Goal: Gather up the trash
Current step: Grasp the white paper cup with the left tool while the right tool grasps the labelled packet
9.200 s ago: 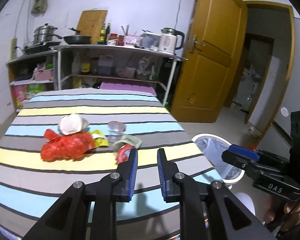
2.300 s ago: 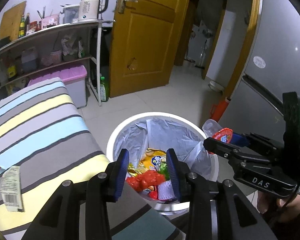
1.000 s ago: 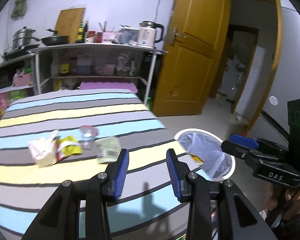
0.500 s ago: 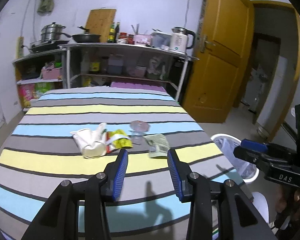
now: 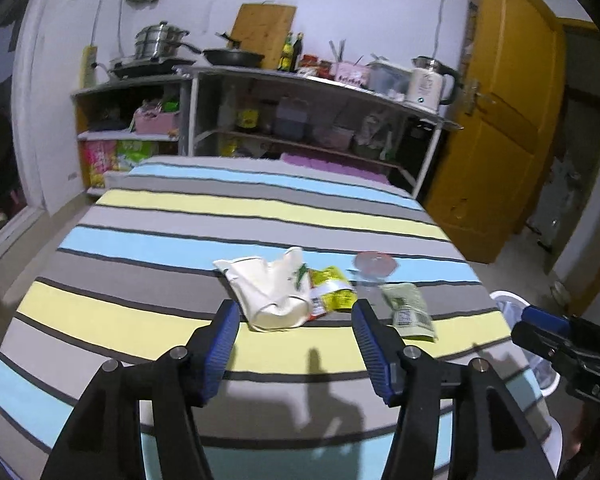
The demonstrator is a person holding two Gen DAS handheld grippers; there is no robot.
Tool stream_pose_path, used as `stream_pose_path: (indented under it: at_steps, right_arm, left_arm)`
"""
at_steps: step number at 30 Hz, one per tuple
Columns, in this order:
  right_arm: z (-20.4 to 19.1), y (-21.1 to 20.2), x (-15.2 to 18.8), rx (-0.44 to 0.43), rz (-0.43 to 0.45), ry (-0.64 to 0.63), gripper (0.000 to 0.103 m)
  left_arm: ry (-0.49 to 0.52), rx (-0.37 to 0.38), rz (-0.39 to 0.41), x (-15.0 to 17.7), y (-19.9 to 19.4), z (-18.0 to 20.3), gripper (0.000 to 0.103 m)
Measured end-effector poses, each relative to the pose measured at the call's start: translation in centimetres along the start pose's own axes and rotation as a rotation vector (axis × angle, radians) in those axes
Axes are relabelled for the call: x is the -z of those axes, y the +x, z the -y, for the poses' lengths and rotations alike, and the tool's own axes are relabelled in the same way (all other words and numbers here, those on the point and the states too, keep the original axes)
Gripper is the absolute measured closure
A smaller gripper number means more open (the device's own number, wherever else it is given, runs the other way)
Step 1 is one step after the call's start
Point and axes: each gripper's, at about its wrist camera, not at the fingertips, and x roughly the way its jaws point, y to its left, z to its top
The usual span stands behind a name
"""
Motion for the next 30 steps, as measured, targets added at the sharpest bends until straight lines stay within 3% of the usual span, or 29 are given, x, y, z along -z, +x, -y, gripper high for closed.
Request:
stream_pose_path:
  at_steps: [13, 27, 30]
  right_arm:
    - [-0.3, 7.6, -1.5, 0.015, -0.108, 0.031, 0.053]
    - [0.1, 12.3, -2.4, 0.068, -0.185, 0.077, 0.052]
    - [0.1, 12.2, -2.4, 0.077, -0.191, 0.078, 0.052]
  left_arm:
    - [-0.05, -0.017, -0.127, -0.6, 6.8, -1.6, 0.04]
    - [-0.077, -0.01, -0.184, -0.8, 8.9, -2.0, 0.041]
    - [-0.072, -0.009, -0.179, -0.8, 8.8, -2.0, 0.047]
